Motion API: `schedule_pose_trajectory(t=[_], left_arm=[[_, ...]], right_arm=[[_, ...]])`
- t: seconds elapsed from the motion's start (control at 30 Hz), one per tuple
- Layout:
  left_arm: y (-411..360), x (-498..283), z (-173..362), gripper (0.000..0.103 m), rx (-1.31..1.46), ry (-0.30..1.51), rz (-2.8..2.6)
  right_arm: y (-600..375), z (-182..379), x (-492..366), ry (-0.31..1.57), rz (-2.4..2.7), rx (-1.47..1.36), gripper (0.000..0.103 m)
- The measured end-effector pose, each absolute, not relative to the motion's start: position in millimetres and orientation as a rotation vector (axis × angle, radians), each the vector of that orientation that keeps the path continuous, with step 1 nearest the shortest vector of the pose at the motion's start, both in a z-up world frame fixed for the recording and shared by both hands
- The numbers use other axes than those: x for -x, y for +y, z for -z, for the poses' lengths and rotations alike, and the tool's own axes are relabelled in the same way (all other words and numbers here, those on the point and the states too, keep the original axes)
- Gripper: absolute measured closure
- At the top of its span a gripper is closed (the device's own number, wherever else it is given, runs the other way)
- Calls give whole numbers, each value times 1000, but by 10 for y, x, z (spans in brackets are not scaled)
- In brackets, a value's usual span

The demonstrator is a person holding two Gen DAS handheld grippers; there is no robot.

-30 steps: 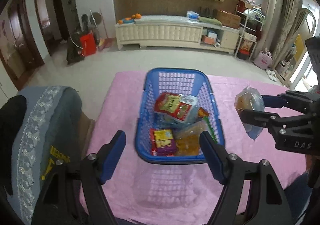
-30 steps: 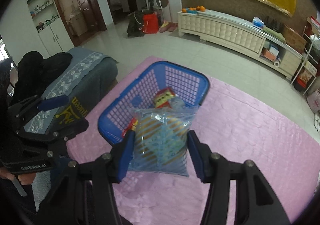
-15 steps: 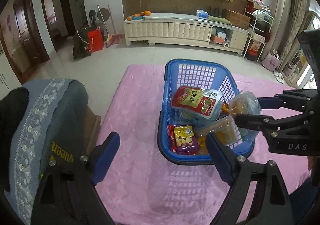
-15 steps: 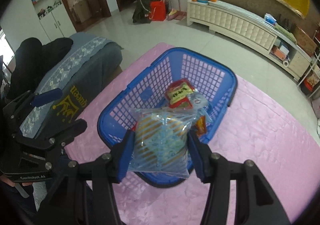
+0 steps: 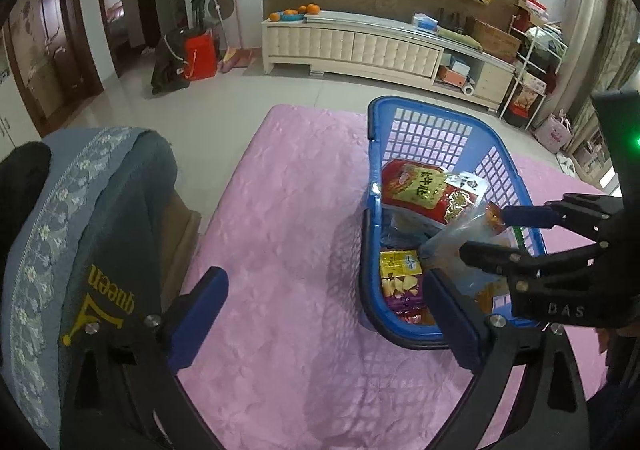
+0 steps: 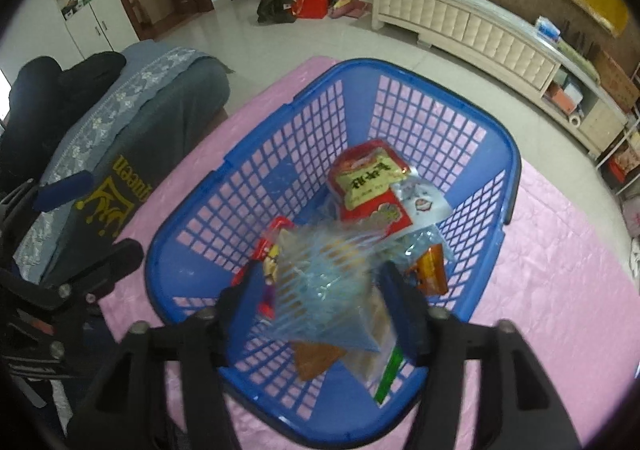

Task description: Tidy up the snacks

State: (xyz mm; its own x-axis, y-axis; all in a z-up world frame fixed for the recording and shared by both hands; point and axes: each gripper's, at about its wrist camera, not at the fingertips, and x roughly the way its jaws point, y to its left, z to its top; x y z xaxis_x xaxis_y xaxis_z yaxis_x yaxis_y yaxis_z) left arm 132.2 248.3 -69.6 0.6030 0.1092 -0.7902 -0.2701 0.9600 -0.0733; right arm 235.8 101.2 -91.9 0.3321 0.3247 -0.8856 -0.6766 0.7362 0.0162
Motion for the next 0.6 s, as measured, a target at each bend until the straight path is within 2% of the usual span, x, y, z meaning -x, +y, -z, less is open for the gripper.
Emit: schedule_pose_trajectory(t=[0.03, 0.07, 0.4, 0.53, 0.57, 0.6], left_arm=[[2483, -1313, 698, 6, 195, 895, -227], [2480, -1304, 692, 6, 199, 890, -232], [2075, -969, 579, 6, 161, 779, -213], [1805, -695, 520, 6, 226, 709, -169], [1698, -617, 497, 6, 234, 685, -155], [1601, -563, 471, 6, 223, 668, -156]], right_arm=[[1008, 912, -2355, 1037, -680, 382, 19], [984, 897, -2346, 1031, -689, 367, 19], [59, 653, -1925, 865, -606, 153, 14], [-354, 555, -1607, 805, -512, 133, 13], [-424, 532, -1532, 786, -496, 129, 11], [-514, 498, -1441, 763, -486, 122, 5]])
